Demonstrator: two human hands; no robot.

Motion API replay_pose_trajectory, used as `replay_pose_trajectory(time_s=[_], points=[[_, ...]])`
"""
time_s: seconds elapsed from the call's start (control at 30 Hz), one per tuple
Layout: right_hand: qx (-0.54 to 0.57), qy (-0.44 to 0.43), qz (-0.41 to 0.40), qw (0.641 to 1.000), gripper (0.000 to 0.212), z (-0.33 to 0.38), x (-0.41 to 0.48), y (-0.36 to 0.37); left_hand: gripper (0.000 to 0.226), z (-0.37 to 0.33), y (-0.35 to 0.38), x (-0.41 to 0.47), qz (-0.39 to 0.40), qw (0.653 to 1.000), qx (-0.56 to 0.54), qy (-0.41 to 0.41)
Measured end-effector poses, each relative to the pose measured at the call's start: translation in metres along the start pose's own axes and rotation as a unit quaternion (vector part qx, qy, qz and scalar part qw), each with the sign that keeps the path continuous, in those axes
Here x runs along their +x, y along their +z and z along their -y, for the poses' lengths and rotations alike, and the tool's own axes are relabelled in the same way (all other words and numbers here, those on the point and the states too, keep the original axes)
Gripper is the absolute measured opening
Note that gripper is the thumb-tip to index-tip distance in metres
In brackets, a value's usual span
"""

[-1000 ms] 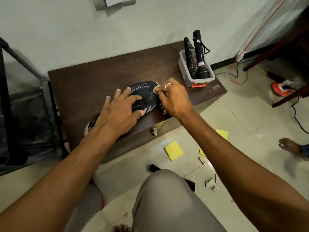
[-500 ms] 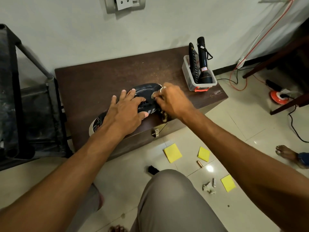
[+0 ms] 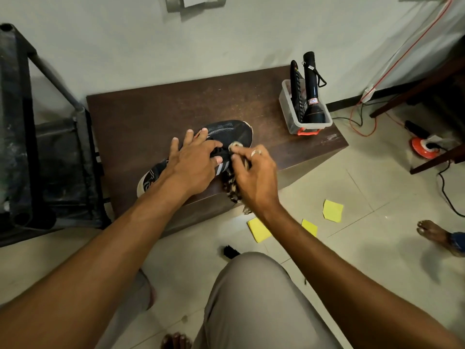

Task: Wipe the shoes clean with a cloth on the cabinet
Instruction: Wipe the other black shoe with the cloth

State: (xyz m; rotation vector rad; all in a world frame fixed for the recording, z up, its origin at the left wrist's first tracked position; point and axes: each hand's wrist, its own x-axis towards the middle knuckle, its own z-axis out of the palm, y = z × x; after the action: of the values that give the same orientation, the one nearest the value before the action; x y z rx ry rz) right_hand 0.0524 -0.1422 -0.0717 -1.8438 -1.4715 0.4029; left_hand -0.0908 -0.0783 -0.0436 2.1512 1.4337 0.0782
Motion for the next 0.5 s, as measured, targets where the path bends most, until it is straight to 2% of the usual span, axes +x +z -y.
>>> replay_pose_trajectory(time_s=[0.07,0.13,0.2,0.27,0.33,0.43,0.5], points=[[0.065,-0.016,-0.002,0.998,0.022,-0.003,-0.027,0.004,0.049,0.0,-0.001,0.001,0.002,1.0,-0.006,-0.002],[0.079,-0.014,-0.012,0.997,0.019,-0.007,-0.026,0.006,0.05,0.002,-0.002,0.0,0.017,1.0,-0.013,0.001],[0.086,0.036,-0.062,0.994,0.018,-0.009,-0.007,0.009,0.056,0.003,-0.004,-0.001,0.042,0.999,-0.024,0.002],[0.114,0.102,-0.091,0.984,0.02,-0.004,0.003,0.011,0.072,0.004,-0.005,-0.002,0.065,0.998,-0.021,0.002],[0.133,0.092,-0.057,0.985,0.02,0.005,-0.01,0.013,0.081,0.005,-0.007,-0.002,0.081,0.997,-0.02,0.005],[0.145,0.042,0.006,0.989,0.018,0.009,-0.033,0.009,0.084,0.007,-0.009,0.0,0.094,0.995,-0.023,-0.001],[0.153,0.067,-0.029,0.986,0.017,-0.001,-0.017,0.008,0.085,0.006,-0.011,0.001,0.108,0.994,-0.029,-0.01]])
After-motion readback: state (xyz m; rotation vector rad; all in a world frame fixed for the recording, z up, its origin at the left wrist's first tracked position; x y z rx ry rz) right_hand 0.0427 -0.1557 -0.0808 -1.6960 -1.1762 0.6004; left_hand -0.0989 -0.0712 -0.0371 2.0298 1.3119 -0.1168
